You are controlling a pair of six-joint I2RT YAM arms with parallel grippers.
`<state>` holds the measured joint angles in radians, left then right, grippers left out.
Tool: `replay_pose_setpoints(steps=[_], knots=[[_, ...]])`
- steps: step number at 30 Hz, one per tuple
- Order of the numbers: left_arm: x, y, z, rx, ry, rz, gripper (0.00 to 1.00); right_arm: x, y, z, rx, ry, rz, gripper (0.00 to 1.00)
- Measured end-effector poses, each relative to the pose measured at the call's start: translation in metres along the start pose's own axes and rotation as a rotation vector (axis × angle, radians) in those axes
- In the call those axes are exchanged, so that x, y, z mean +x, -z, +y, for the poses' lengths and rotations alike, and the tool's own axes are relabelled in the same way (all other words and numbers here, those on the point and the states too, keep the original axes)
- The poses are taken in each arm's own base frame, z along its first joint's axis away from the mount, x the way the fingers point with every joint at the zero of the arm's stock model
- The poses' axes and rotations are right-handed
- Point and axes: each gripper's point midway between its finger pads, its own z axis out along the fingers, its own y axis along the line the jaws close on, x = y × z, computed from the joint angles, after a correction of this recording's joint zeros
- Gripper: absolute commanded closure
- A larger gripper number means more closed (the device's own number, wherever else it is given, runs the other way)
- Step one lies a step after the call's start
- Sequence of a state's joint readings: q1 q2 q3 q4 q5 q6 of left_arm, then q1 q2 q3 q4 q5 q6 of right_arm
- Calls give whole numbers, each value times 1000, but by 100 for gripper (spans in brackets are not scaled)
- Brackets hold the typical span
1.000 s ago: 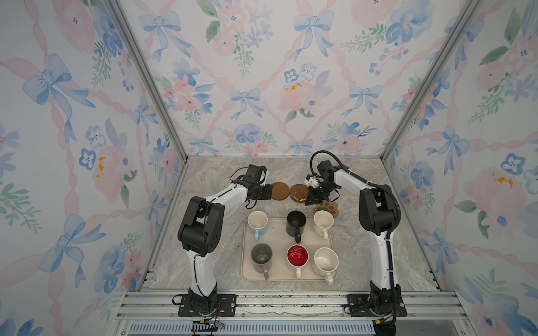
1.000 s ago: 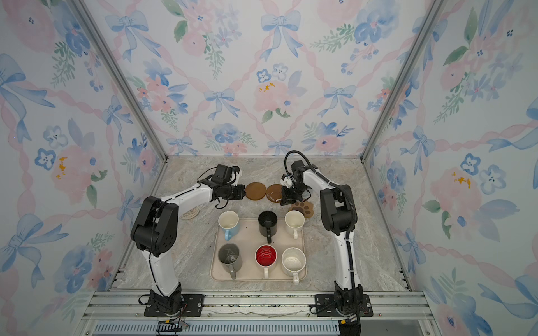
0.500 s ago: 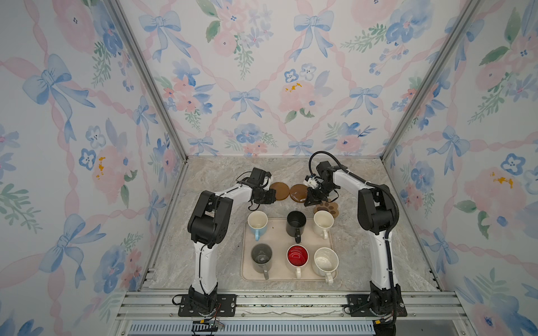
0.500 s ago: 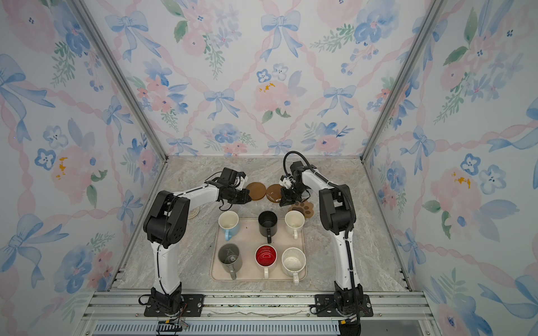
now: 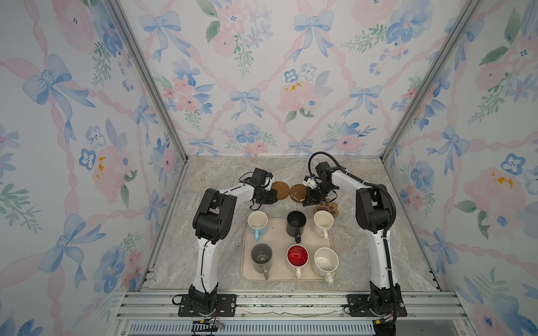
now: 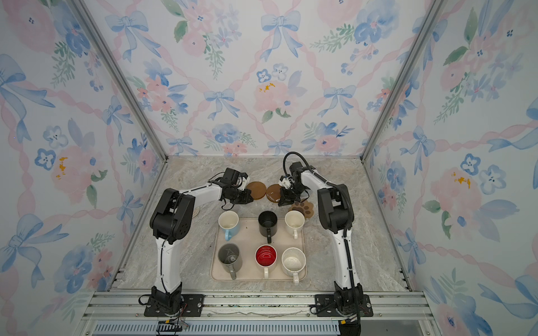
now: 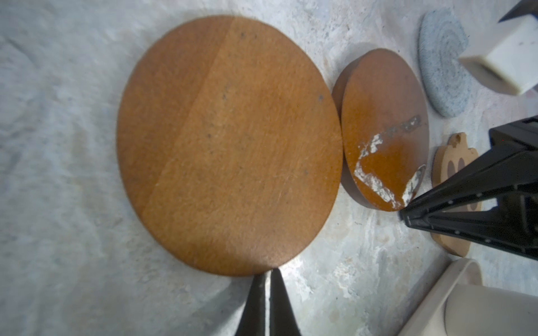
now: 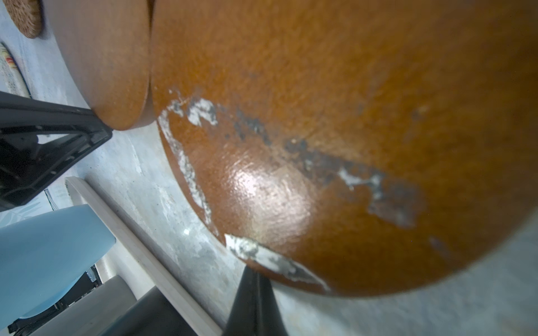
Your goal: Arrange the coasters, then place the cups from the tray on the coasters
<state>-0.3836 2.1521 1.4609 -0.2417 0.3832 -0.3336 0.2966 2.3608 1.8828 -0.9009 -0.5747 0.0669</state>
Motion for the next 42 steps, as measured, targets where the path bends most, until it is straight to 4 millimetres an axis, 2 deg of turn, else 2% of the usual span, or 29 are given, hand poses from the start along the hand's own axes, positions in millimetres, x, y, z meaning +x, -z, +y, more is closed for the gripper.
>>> replay_pose_setpoints(steps=[12, 23, 42], knots=[[-7, -5, -1, 6, 7, -7, 100, -14, 1, -3, -17, -31, -43, 100], [-11, -6, -1, 8, 13, -13, 100, -35, 9, -14, -17, -56, -96, 100], [-18, -6, -3, 10, 23, -27, 100, -47, 8, -14, -41, -78, -135, 100]])
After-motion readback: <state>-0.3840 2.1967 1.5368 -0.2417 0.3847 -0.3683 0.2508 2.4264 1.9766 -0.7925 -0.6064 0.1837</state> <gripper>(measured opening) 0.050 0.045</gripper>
